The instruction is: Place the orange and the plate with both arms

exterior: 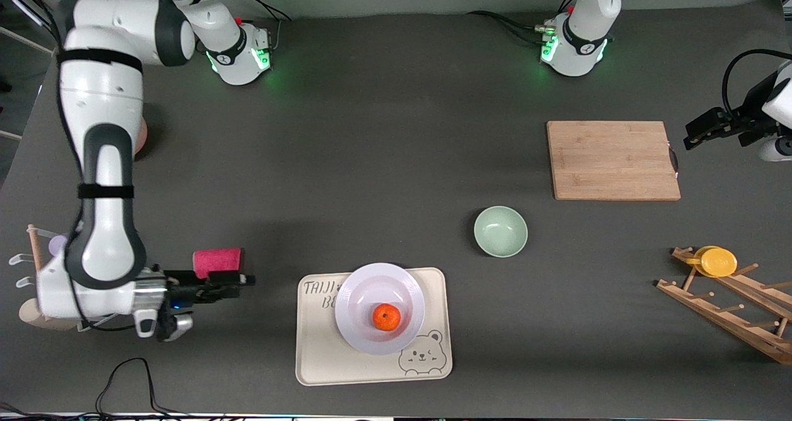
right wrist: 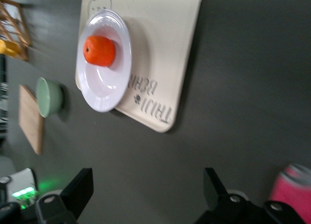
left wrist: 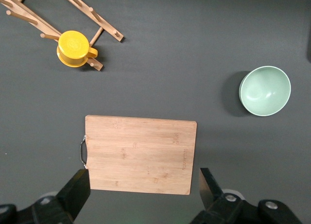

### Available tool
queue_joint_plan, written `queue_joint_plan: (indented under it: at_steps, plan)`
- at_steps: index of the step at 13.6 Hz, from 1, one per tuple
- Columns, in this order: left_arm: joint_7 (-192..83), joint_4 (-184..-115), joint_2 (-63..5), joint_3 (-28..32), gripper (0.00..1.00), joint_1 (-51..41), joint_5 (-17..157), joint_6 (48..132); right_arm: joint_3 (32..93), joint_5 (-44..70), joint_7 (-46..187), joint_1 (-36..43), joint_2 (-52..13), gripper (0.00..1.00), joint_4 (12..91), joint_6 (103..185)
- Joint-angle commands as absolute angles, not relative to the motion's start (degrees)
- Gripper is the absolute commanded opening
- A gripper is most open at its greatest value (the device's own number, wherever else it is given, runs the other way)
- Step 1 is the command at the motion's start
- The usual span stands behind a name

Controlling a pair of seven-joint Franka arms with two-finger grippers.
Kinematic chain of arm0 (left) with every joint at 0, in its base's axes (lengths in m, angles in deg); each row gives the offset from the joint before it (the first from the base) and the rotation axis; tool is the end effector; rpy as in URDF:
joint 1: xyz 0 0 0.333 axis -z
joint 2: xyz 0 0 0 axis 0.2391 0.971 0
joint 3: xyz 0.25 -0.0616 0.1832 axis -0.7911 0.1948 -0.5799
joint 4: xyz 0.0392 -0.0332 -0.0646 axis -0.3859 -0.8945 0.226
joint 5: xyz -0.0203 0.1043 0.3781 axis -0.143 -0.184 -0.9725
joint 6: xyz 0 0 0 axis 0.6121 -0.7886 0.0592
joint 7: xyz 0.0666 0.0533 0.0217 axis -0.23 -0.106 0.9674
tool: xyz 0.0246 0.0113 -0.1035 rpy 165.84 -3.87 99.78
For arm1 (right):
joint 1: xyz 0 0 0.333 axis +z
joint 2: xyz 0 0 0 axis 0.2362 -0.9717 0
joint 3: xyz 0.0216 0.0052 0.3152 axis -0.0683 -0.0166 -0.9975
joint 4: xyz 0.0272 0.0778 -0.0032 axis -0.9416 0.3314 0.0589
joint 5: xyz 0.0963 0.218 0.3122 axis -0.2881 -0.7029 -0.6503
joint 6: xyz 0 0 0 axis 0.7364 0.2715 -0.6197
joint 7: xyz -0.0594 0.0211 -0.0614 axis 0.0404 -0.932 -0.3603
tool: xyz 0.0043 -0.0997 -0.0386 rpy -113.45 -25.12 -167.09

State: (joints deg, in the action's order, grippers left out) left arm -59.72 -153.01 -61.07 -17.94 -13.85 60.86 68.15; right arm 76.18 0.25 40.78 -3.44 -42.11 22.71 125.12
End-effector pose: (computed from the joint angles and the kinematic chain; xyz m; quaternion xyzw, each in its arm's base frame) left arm 0.5230 0.0182 0.5873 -0.9996 -0.0274 0.0078 0.0007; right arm 0.7320 0.0260 0.3025 -0.9374 -0.1296 0.0227 0.3223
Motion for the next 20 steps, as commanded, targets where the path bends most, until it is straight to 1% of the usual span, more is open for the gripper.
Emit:
queue_joint_plan:
  at_steps: [1, 3, 5, 6, 7, 9, 13, 20]
  plan:
    - [-59.82, -152.77, -61.59, -18.04, 1.00, -14.01, 60.62, 68.30, 76.00, 16.66, 45.80, -2.76, -26.51, 1.00, 33.86, 125.30]
    - [-59.65, -152.77, -61.59, -17.86, 1.00, -13.83, 60.62, 68.56, 75.74, 27.22, 50.90, -2.76, -20.43, 1.00, 35.11, 123.12]
    - [-59.65, -152.77, -61.59, -17.86, 1.00, -13.92, 60.62, 68.82, 75.21, 34.27, 59.49, -2.94, -14.72, 1.00, 36.68, 120.30]
    - [-59.73, -152.77, -61.50, -17.95, 1.00, -13.83, 60.62, 68.91, 73.12, 38.30, 63.28, -3.81, -11.91, 1.00, 37.39, 119.51]
    - [-59.73, -152.77, -61.59, -17.95, 1.00, -13.83, 60.62, 68.82, 69.36, 42.26, 65.31, -5.73, -9.10, 1.00, 38.61, 118.20]
    - [-59.82, -152.77, -61.59, -17.95, 1.00, -13.92, 60.53, 68.91, 63.45, 45.98, 67.88, -10.04, -3.99, 1.00, 41.86, 118.01]
    - [-59.82, -152.77, -61.50, -17.95, 1.00, -13.92, 60.53, 69.09, 58.96, 48.62, 69.20, -14.18, 1.03, 1.00, 44.07, 118.01]
    - [-59.91, -152.77, -61.77, -18.04, 1.00, -14.01, 60.53, 68.65, 58.95, 49.33, 73.32, -13.49, 1.22, 1.00, 43.81, 116.78]
